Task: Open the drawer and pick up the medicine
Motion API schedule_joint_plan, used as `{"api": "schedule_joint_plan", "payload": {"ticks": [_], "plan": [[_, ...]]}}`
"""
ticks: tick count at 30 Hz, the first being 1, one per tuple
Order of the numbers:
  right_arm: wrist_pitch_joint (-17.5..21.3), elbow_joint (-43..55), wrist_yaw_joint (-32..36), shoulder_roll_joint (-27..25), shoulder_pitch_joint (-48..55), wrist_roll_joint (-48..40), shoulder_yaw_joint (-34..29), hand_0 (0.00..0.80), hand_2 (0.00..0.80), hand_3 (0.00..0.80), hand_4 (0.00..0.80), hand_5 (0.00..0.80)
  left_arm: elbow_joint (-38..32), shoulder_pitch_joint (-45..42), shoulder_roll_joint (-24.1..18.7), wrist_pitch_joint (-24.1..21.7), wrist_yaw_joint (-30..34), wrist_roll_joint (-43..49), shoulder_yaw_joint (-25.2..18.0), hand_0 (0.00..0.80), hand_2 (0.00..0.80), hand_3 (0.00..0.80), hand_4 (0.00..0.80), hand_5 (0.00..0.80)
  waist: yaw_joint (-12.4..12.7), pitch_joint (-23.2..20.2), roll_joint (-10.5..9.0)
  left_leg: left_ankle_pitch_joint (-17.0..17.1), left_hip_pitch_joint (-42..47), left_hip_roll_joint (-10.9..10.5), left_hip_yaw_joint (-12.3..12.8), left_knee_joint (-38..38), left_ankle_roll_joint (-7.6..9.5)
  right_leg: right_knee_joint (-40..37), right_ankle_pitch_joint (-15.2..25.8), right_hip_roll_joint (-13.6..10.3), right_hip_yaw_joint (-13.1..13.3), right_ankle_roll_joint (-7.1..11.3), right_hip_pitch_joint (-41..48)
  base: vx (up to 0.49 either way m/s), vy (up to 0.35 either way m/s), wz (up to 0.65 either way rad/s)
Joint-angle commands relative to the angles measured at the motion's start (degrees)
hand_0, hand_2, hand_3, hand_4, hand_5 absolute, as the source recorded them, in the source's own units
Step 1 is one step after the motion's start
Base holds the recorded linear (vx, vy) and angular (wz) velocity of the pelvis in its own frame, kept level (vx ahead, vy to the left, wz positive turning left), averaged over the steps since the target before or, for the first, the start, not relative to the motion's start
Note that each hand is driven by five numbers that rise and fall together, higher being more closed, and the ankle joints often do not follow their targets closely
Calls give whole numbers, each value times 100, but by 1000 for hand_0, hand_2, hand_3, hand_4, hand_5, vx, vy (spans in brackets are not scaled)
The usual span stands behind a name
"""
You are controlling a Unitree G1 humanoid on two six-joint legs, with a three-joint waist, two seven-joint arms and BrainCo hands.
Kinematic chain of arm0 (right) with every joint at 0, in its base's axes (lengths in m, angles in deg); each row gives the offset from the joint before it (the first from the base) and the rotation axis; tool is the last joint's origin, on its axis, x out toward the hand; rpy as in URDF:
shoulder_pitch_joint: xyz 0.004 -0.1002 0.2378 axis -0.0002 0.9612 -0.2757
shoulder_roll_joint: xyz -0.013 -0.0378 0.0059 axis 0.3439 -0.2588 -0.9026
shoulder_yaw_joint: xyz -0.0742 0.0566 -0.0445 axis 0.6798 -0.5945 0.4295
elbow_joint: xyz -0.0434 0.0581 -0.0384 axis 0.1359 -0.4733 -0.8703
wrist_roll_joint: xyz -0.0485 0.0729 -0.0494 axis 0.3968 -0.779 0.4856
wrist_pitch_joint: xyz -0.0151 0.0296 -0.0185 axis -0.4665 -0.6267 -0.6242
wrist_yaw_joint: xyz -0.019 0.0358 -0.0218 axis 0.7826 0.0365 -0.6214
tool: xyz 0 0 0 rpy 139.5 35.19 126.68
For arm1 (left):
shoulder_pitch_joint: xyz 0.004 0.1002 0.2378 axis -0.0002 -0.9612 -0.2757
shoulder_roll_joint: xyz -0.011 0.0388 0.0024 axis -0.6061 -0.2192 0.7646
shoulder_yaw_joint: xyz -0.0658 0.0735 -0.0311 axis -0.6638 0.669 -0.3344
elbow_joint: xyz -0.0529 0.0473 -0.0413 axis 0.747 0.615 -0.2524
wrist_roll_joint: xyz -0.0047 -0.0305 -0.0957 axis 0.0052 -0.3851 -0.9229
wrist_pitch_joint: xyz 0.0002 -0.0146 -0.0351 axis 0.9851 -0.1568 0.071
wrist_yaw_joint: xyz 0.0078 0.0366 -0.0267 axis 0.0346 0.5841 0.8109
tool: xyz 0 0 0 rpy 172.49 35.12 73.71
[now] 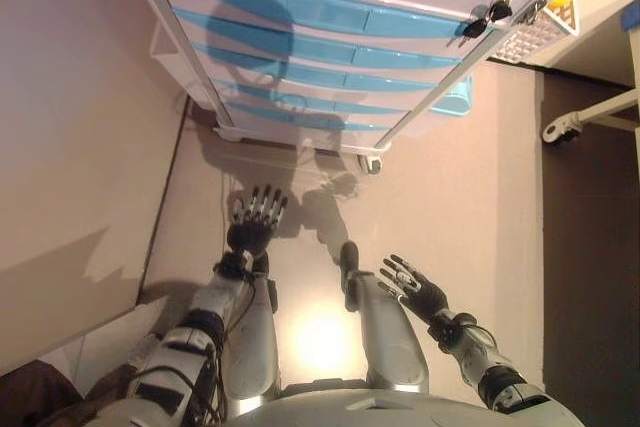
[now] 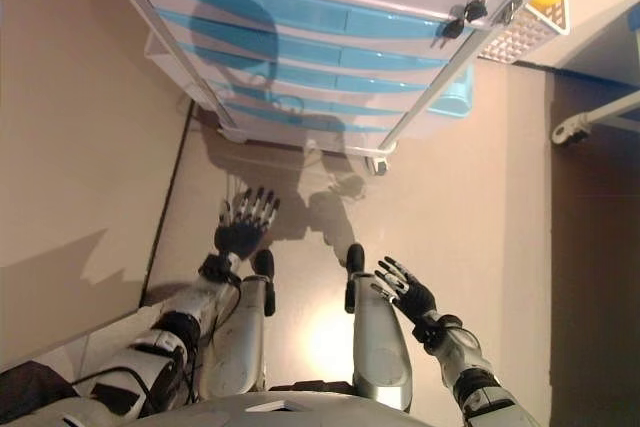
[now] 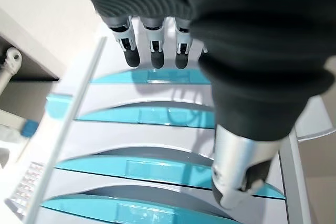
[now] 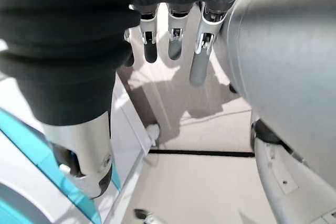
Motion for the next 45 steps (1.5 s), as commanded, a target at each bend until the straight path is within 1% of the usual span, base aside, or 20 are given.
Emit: {"api": "schedule_joint_plan", "payload": {"ticks": [1,3,4,6,8,9,10,11,16,20,27,29,31,34,38,39,40,41,42,45], "plan": [[-261,172,161,-100,384,-9,670,0,0,0,0,0,-401,402,-150,129,14,-446,-314,0,0,0,0,0,-113,55,-24,-238,-192,-194,295,167,321,-95,246,333,-22,91,-95,-17,-25,-9],[-272,184,207,-111,357,-43,733,0,0,0,0,0,-369,713,-343,139,-98,-491,-365,0,0,0,0,0,-153,87,-82,-256,-247,-171,299,220,315,-178,310,362,37,104,-96,43,-17,-15],[-282,194,222,-119,357,-55,763,0,0,0,0,0,-364,836,-421,108,-111,-505,-364,0,0,0,0,0,-157,76,-70,-452,-201,-155,260,266,300,-152,172,390,54,136,-40,91,-2,-21],[-279,232,259,-142,361,-65,832,0,0,0,0,0,-383,1118,-595,86,-158,-601,-376,0,0,0,0,0,-184,94,-114,-473,-246,-136,269,300,299,-206,206,410,77,138,-42,34,-22,-20],[-243,267,273,-152,378,-88,903,0,0,0,0,0,-393,1400,-770,72,-196,-712,-373,0,0,0,0,0,-214,120,-148,-484,-275,-116,290,324,299,-249,236,422,80,134,-38,-62,-48,-11],[-235,284,297,-162,387,-139,937,0,0,0,0,0,-415,1546,-851,56,-262,-738,-374,0,0,0,0,0,-233,165,-201,-318,-353,-105,342,328,309,-305,383,412,78,109,-78,2,-43,-10],[-235,309,293,-154,413,-186,966,0,0,0,0,0,-465,1676,-906,20,-351,-782,-330,0,0,0,0,0,-237,152,-181,-527,-288,-89,300,366,297,-291,247,442,81,138,-2,7,-59,-9],[-229,335,286,-150,434,-218,1011,0,0,0,0,0,-490,1824,-966,-32,-420,-810,-283,0,0,0,0,0,-252,158,-194,-540,-290,-76,311,374,296,-324,257,448,79,135,22,102,-36,0],[-166,410,320,-160,503,-297,1149,0,0,0,0,0,-557,2424,-1219,-108,-780,-1066,-186,0,0,0,0,0,-309,219,-236,-568,-288,-42,321,363,299,-426,292,463,68,115,72,-1,-48,3],[-103,430,342,-155,544,-413,1262,0,0,0,0,0,-569,2878,-1392,-216,-913,-997,-61,0,0,0,0,0,-360,260,-286,-593,-265,-11,323,339,290,-567,337,485,67,97,152,-3,-52,3],[-24,467,385,-159,621,-516,1351,0,0,0,0,0,-681,3326,-1644,-261,-1167,-1017,113,0,0,0,0,0,-406,261,-331,-608,-236,15,333,275,283,-791,434,519,81,60,252,1,-29,1],[-20,462,403,-159,619,-529,1364,0,0,0,0,0,-677,3468,-1710,-349,-1213,-1046,157,0,0,0,0,0,-425,261,-341,-618,-256,30,338,295,281,-813,456,525,85,52,249,0,0,0],[3,431,444,-157,620,-560,1380,0,0,0,0,0,-656,3617,-1783,-386,-1199,-1076,193,0,0,0,0,0,-439,262,-355,-636,-263,43,345,305,283,-828,467,530,90,46,249,0,0,0],[44,373,529,-165,629,-600,1388,0,0,0,0,0,-671,3794,-1881,-420,-998,-1091,256,0,0,0,0,0,-449,263,-375,-647,-266,65,350,301,272,-867,488,531,91,42,257,0,0,0],[46,344,602,-192,625,-637,1354,0,0,0,0,0,-934,3892,-1927,-670,-578,-1135,321,0,0,0,0,0,-431,263,-381,-636,-227,61,329,224,257,-944,519,528,84,28,295,0,0,0],[42,351,598,-196,619,-638,1355,0,0,0,0,0,-1004,3897,-1935,-726,-549,-1151,313,402,402,402,402,402,-423,263,-382,-630,-209,59,323,199,253,-956,525,531,86,25,303,0,0,0],[45,361,580,-190,616,-637,1366,0,0,0,0,0,-1053,3894,-1927,-774,-524,-1159,311,643,643,643,643,643,-417,263,-382,-624,-197,57,323,181,250,-970,526,529,83,20,315,0,0,0],[42,364,573,-185,614,-636,1371,0,0,0,0,0,-1101,3887,-1919,-790,-494,-1171,310,712,712,712,712,712,-412,263,-384,-618,-190,54,317,168,246,-977,527,530,84,16,322,0,0,0],[37,358,578,-181,611,-647,1369,0,0,0,0,0,-1146,3884,-1916,-800,-430,-1158,299,800,800,800,800,800,-405,263,-388,-609,-174,56,313,143,244,-989,532,527,76,12,331,0,0,0],[26,391,555,-183,618,-665,1376,0,0,0,0,0,-1245,3887,-1927,-840,-382,-1153,312,800,800,800,800,800,-386,264,-390,-590,-169,45,298,116,235,-1006,548,509,52,5,334,-36,-14,0]]}}
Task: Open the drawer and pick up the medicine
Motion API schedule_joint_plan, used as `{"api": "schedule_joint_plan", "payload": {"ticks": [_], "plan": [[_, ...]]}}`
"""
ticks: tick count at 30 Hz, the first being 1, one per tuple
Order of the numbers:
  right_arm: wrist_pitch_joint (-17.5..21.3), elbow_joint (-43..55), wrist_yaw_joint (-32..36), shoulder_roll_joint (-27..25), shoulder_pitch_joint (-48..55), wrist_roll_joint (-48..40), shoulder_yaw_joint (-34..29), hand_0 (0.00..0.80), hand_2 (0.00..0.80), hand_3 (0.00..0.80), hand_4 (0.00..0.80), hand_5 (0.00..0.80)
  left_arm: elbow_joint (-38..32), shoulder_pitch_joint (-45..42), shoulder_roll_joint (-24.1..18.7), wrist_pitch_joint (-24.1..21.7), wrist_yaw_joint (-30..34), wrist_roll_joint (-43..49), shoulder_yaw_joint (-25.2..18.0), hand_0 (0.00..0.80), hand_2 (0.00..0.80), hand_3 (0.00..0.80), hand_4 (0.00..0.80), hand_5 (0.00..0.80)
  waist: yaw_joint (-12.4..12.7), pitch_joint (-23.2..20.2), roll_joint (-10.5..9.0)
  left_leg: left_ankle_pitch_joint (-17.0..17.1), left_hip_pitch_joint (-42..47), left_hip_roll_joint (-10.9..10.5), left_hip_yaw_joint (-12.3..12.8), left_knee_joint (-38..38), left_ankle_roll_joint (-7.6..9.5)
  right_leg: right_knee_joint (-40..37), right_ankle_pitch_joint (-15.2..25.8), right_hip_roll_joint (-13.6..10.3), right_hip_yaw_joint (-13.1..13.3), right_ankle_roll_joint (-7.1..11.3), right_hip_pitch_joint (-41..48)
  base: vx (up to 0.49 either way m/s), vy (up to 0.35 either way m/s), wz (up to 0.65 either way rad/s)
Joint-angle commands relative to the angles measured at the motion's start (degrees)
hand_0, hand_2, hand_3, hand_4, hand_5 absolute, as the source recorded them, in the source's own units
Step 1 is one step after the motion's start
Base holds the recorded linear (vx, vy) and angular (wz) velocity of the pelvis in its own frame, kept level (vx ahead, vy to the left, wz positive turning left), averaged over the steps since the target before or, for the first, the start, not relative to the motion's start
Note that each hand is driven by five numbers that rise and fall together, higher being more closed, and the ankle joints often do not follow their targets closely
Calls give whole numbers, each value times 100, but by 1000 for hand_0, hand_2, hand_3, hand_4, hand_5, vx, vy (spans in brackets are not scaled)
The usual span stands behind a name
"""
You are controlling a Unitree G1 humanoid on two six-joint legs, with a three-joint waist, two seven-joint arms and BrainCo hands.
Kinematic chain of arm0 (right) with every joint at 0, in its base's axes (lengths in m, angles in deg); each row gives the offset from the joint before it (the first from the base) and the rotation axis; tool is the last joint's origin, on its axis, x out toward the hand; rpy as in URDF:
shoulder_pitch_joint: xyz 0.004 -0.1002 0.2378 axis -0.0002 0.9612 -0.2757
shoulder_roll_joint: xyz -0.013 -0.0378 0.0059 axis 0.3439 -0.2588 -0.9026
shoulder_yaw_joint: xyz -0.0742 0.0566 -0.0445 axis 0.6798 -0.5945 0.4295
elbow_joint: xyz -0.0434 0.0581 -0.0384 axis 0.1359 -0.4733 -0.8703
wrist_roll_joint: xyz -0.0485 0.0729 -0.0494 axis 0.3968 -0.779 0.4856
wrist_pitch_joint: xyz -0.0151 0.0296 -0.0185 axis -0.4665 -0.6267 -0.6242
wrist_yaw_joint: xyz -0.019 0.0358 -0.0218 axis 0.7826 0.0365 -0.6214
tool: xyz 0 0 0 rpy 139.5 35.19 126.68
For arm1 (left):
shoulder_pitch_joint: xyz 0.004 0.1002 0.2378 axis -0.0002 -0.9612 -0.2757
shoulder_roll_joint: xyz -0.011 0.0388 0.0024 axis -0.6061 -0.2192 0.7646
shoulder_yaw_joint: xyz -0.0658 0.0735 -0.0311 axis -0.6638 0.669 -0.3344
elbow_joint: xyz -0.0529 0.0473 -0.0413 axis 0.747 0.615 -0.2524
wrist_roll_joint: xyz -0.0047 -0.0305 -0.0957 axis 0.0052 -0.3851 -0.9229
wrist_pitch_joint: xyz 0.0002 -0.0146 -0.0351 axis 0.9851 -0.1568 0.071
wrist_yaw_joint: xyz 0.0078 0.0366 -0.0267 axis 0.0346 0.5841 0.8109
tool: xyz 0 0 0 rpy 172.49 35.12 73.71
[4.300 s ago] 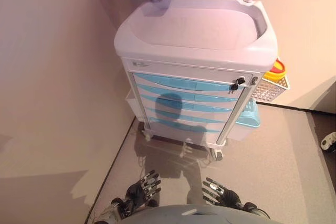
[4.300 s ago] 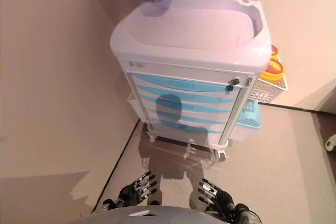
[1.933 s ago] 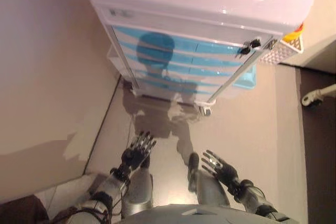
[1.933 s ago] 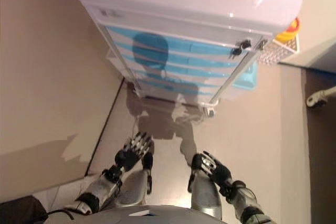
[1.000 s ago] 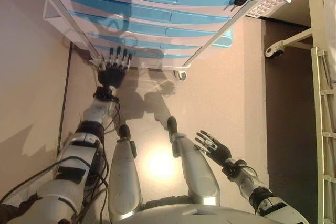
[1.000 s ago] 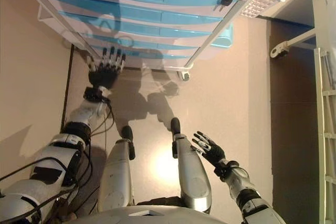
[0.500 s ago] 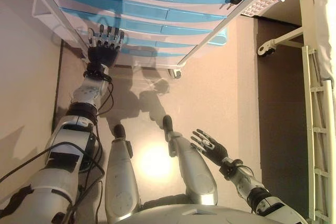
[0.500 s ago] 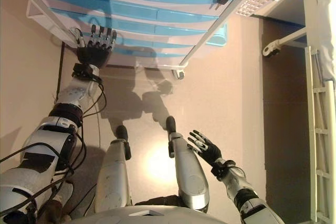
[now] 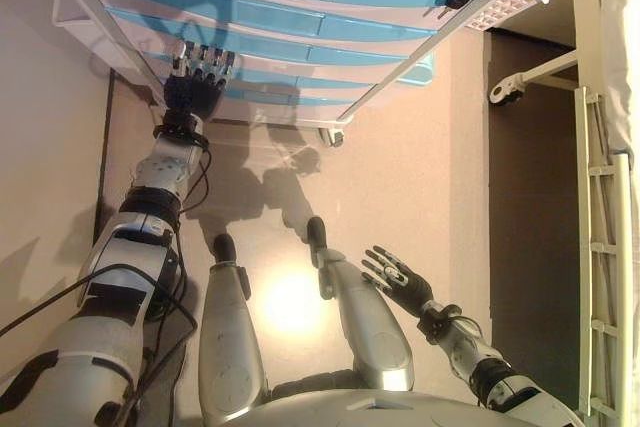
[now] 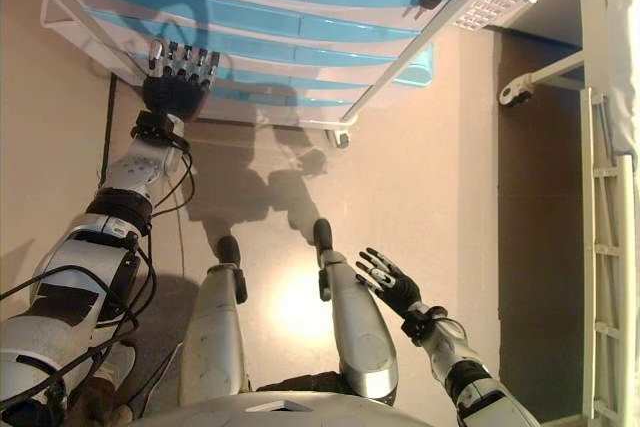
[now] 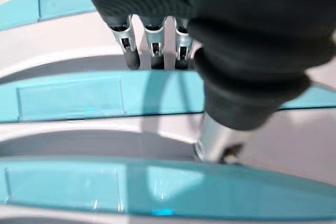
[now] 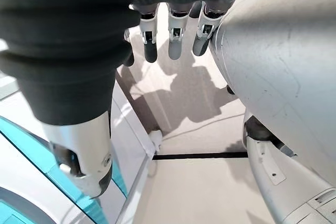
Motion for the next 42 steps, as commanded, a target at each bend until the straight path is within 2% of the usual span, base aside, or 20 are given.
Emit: {"api": "schedule_joint_plan", "payload": {"ticks": [1,2,7,8,13,28,34,42], "plan": [[-147,192,181,-188,731,74,494,0,0,0,0,0,-1102,1184,-331,-245,916,-227,-195,800,800,800,800,800,59,26,-34,-160,50,-253,359,-181,240,-271,275,161,-85,6,97,0,0,0],[-146,178,179,-178,717,66,495,0,0,0,0,0,-1091,1183,-339,-209,970,-210,-213,800,800,800,800,800,81,25,8,-340,157,-241,299,-196,229,-255,151,193,-87,32,179,0,0,0],[-172,193,165,-189,681,47,480,0,0,0,0,0,-1081,1051,-318,-131,1015,-69,-205,800,800,800,800,800,114,24,5,-275,195,-256,280,-275,207,-267,169,158,-143,30,199,-4,-6,1],[-186,198,163,-195,675,58,471,0,0,0,0,0,-1064,999,-302,-121,1043,-58,-219,800,800,800,800,800,107,26,-27,-83,119,-279,337,-300,213,-275,282,120,-157,0,122,-105,-32,1],[-200,213,119,-186,668,86,430,0,0,0,0,0,-989,652,-180,-28,1233,-23,-313,800,800,800,800,800,158,26,15,-9,196,-321,300,-410,190,-267,264,81,-226,0,163,-21,-6,0],[-289,488,-218,-194,742,237,147,0,0,0,0,0,-584,-1418,491,475,2266,183,-687,800,800,800,800,800,409,26,220,253,334,-422,79,-679,118,-238,180,-7,-571,-52,271,-12,-7,6],[-307,629,-340,-185,782,347,26,0,0,0,0,0,-285,-2358,870,592,2682,352,-769,800,800,800,800,800,542,26,229,322,357,-428,-36,-708,97,-202,138,-6,-731,-57,314,-18,-15,5],[-325,743,-418,-116,845,461,-94,0,0,0,0,0,171,-3321,1381,652,2876,746,-892,800,800,800,800,800,701,26,204,436,386,-416,-181,-802,76,-188,101,20,-898,-45,365,-17,-27,8]]}}
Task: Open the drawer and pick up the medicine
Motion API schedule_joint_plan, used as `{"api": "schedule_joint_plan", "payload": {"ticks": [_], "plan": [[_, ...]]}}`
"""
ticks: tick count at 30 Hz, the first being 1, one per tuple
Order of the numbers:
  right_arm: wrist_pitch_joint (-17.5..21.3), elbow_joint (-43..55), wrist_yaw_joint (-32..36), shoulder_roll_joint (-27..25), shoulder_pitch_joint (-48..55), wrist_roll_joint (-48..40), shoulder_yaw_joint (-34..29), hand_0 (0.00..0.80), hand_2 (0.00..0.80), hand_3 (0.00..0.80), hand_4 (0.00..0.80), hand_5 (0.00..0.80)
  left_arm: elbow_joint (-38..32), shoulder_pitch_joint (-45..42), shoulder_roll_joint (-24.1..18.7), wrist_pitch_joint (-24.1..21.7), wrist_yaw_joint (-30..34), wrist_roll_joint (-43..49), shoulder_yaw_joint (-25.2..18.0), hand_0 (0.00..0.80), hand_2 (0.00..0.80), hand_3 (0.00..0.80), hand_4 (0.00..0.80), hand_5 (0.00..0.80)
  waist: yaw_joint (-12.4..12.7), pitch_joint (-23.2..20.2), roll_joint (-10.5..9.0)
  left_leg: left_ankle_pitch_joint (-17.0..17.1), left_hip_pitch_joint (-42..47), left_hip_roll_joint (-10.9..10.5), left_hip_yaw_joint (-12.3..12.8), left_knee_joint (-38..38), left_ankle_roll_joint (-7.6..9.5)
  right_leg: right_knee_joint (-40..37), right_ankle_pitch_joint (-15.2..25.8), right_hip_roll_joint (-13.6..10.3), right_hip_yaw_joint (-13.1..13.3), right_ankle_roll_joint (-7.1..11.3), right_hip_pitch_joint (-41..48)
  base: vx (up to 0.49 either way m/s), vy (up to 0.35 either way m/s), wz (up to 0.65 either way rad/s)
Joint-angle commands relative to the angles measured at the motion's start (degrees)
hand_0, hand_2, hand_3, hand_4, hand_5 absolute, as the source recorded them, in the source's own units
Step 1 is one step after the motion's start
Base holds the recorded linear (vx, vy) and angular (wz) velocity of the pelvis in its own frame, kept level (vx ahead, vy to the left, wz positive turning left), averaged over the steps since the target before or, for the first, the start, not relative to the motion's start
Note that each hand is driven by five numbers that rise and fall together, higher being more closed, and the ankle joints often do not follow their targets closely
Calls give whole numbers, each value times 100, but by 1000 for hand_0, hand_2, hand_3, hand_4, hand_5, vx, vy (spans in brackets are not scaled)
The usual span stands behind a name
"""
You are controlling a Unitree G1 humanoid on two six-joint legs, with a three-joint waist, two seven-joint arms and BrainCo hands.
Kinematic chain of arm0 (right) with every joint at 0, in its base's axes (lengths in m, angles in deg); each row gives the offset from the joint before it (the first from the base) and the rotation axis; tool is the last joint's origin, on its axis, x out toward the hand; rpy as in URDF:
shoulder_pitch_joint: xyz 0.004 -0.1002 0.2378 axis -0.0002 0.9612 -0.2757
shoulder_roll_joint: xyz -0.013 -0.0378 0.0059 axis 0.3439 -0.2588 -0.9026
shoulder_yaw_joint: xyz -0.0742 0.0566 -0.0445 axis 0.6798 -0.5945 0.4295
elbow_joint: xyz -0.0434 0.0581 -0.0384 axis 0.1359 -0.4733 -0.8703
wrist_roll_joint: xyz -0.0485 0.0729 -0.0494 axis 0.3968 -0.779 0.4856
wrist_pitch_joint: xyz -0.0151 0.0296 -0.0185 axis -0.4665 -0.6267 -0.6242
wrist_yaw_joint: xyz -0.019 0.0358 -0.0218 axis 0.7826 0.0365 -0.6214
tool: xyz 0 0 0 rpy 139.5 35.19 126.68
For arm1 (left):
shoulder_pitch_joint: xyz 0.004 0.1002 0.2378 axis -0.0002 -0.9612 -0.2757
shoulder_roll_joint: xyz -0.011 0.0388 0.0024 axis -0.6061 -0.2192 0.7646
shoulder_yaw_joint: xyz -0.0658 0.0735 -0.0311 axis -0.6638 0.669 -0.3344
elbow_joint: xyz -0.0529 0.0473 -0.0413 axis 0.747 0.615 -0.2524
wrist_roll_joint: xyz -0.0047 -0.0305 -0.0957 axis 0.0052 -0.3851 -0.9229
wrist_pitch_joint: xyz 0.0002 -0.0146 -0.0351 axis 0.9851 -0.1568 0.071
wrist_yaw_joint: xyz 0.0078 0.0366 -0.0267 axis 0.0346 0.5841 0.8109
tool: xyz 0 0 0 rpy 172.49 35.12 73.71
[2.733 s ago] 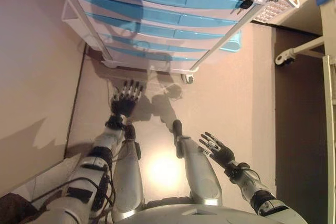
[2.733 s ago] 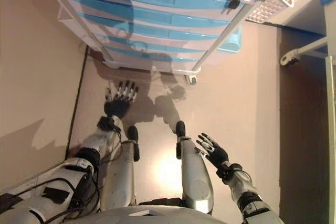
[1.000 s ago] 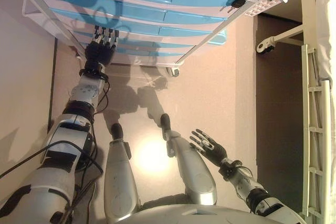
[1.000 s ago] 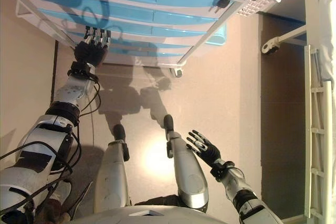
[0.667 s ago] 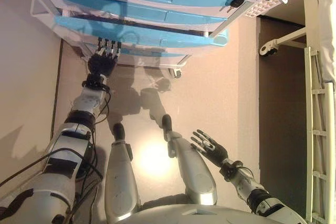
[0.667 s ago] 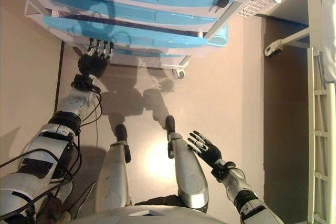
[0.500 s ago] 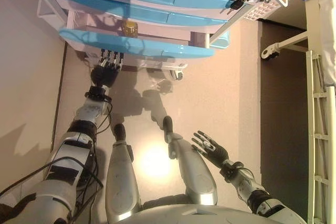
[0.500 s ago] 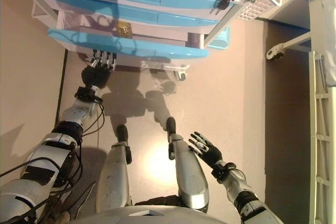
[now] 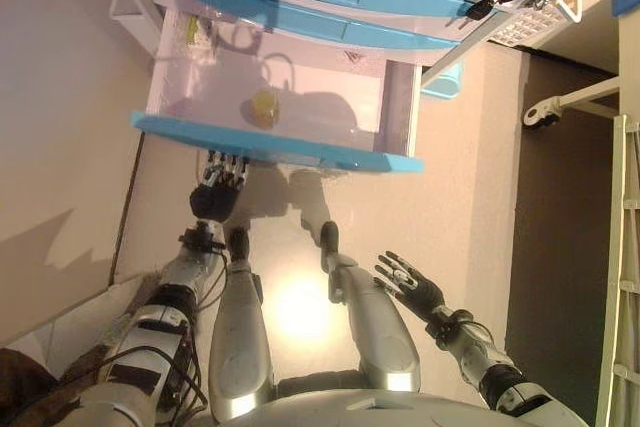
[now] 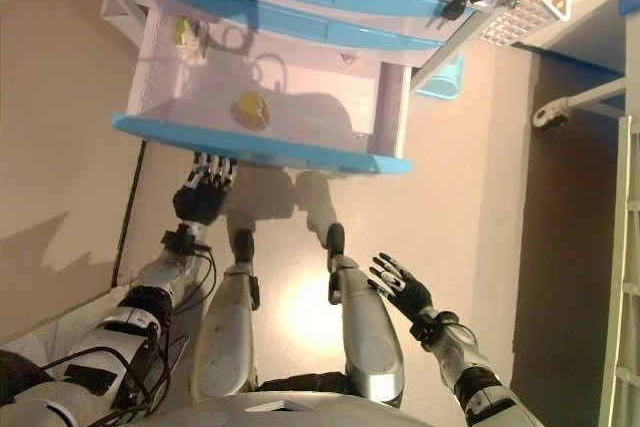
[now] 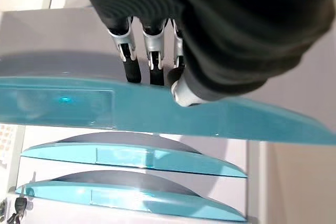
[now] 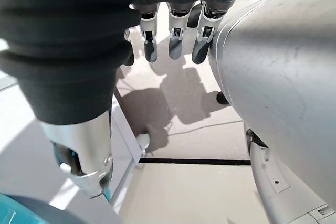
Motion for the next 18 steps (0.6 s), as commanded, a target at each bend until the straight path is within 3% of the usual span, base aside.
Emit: {"api": "schedule_joint_plan", "payload": {"ticks": [1,9,18], "plan": [[-191,510,41,95,585,269,146,0,0,0,0,0,333,-483,300,213,11,131,-248,800,800,800,800,800,167,-115,-44,-384,-363,-283,54,579,330,-68,75,177,-360,82,57,-22,-11,13],[-93,386,4,134,532,360,6,0,0,0,0,0,812,-1053,459,687,-358,61,-392,800,800,800,800,800,335,-115,19,-276,-309,-324,-91,404,305,-64,12,172,-559,67,102,-5,-18,12],[0,147,77,147,518,334,-197,0,0,0,0,0,1350,-1351,387,1136,-1567,254,-545,800,800,800,800,800,455,-115,54,-239,-299,-351,-198,382,291,-61,-35,180,-709,51,156,5,-14,12]]}}
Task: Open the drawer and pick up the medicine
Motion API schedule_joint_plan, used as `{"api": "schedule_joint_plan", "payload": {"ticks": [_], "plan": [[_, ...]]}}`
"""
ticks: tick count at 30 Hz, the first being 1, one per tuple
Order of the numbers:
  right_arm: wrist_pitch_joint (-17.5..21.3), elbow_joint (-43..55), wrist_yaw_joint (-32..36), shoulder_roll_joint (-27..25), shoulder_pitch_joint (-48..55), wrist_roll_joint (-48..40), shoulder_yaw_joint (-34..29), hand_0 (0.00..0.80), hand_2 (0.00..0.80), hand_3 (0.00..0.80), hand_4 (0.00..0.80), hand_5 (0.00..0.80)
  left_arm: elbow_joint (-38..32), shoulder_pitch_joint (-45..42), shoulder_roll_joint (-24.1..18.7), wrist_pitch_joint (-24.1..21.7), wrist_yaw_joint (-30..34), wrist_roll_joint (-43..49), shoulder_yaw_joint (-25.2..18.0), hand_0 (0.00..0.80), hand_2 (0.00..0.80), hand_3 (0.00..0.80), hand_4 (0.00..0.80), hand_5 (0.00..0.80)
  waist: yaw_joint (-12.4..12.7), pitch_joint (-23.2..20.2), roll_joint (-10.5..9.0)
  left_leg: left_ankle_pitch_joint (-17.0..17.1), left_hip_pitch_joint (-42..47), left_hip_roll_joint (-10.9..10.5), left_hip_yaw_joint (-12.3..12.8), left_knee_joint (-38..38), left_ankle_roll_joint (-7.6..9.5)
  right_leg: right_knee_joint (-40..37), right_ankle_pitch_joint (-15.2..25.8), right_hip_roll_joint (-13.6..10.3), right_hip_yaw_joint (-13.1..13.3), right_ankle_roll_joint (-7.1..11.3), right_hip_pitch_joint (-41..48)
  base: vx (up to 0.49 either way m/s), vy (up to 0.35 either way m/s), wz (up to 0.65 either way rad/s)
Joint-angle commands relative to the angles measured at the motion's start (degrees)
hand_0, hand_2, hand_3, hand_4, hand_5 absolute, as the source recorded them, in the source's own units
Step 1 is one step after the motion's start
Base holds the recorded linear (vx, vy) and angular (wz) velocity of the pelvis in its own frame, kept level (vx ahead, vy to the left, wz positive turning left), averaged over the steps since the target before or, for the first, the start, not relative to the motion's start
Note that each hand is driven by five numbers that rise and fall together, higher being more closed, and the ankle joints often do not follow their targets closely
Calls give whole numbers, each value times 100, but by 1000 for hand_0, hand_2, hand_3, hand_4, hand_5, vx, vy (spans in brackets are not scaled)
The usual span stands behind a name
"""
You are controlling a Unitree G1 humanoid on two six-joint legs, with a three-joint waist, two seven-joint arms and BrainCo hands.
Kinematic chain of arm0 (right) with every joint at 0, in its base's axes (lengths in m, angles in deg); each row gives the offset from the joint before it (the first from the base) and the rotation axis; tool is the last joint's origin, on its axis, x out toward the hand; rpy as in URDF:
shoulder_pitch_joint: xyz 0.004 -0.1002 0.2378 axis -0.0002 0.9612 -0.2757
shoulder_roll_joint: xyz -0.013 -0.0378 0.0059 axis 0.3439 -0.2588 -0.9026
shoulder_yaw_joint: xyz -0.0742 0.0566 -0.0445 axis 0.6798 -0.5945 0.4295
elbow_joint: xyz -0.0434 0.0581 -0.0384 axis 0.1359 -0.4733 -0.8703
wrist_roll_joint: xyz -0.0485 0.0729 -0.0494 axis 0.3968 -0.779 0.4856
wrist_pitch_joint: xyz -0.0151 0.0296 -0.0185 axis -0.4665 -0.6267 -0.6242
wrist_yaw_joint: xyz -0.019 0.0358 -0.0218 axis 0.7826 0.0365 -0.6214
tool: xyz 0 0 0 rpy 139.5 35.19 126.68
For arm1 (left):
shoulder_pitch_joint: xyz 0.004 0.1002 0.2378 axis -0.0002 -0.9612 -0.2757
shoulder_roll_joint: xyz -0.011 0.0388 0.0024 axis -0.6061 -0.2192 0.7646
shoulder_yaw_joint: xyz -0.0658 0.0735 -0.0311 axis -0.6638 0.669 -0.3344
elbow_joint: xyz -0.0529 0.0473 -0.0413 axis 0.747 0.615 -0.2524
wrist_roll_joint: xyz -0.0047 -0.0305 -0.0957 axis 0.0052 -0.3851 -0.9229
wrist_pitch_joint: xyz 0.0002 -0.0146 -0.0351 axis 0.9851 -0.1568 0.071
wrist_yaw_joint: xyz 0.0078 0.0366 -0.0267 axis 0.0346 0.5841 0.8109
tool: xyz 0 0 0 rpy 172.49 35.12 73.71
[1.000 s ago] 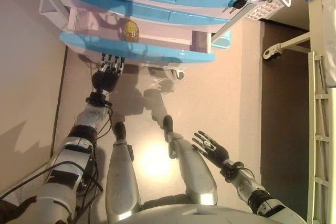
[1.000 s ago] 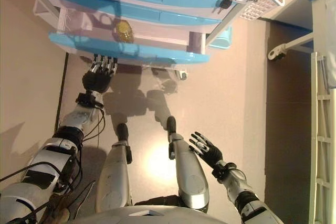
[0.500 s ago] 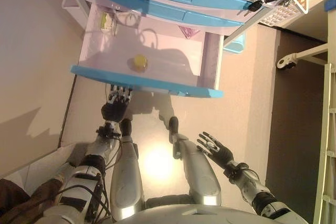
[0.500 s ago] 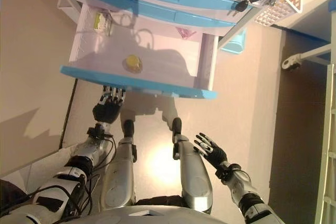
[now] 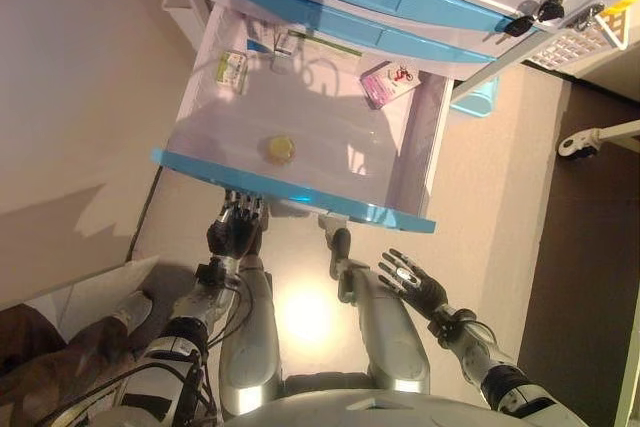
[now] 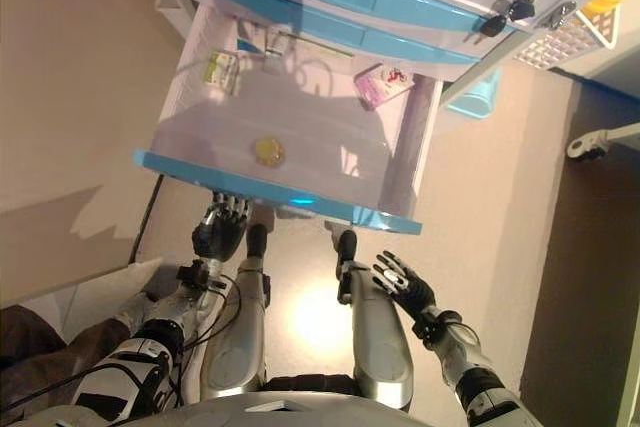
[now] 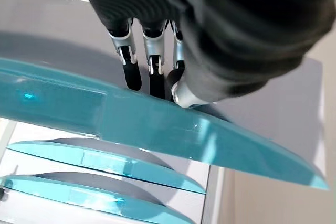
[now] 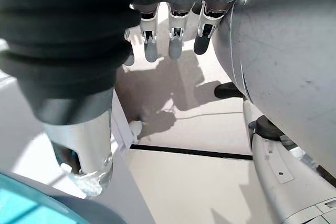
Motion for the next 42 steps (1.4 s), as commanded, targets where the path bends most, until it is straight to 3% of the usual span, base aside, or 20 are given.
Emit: {"api": "schedule_joint_plan", "payload": {"ticks": [1,2,3,4,5,15,26,37,41,42], "plan": [[-28,123,147,146,492,234,-8,0,0,0,0,0,1197,-804,-32,206,-1661,206,-266,800,800,800,800,800,50,-94,-251,-443,-411,-382,214,691,414,-665,414,187,-283,288,248,1,23,11],[-16,72,171,148,484,249,-30,0,0,0,0,0,1278,-786,-52,230,-1879,302,-275,800,800,800,800,800,48,-94,-248,-442,-413,-377,211,698,414,-658,408,191,-283,285,247,3,26,8],[3,15,206,152,477,261,-49,0,0,0,0,0,1371,-751,-75,251,-2058,344,-307,722,722,722,722,722,43,-94,-250,-443,-420,-376,208,712,417,-644,403,197,-282,282,238,4,28,5],[10,-41,252,152,473,289,-78,0,0,0,0,0,1429,-720,-100,280,-2187,368,-331,264,264,264,264,264,36,-94,-251,-446,-423,-369,208,729,416,-634,398,201,-282,282,239,7,32,3],[17,-89,288,146,474,323,-99,0,0,0,0,0,1483,-688,-124,318,-2361,414,-379,0,0,0,0,0,29,-94,-253,-448,-416,-356,211,741,412,-626,389,207,-280,281,251,11,36,3],[-136,-511,470,113,398,431,-340,0,0,0,0,0,2090,-324,-367,659,-3704,316,-932,0,0,0,0,0,-59,-94,-260,-481,-341,-280,250,894,364,-538,353,216,-200,287,295,14,43,0],[-357,-769,672,106,355,280,-585,0,0,0,0,0,2216,-248,-426,722,-4157,-455,-1214,0,0,0,0,0,-74,-94,-347,-530,-395,-179,298,1062,335,-504,380,235,-159,298,285,9,15,-3],[-353,-720,783,156,382,327,-535,0,0,0,0,0,2275,-217,-420,921,-4423,-218,-1205,0,0,0,0,0,-40,-94,-402,-567,-479,-219,203,1079,341,-512,410,253,-160,290,201,32,-21,2],[-376,-635,691,165,363,424,-485,0,0,0,0,0,2237,-237,-340,575,-4222,4,-1123,0,0,0,0,0,-47,-94,-362,-537,-467,-277,205,1018,347,-520,413,215,-161,294,174,26,21,-3],[-363,-632,656,161,364,443,-457,0,0,0,0,0,2210,-239,-316,273,-4207,113,-1105,0,0,0,0,0,-42,-94,-353,-537,-471,-288,210,1014,352,-525,416,210,-162,294,164,13,24,-21]]}}
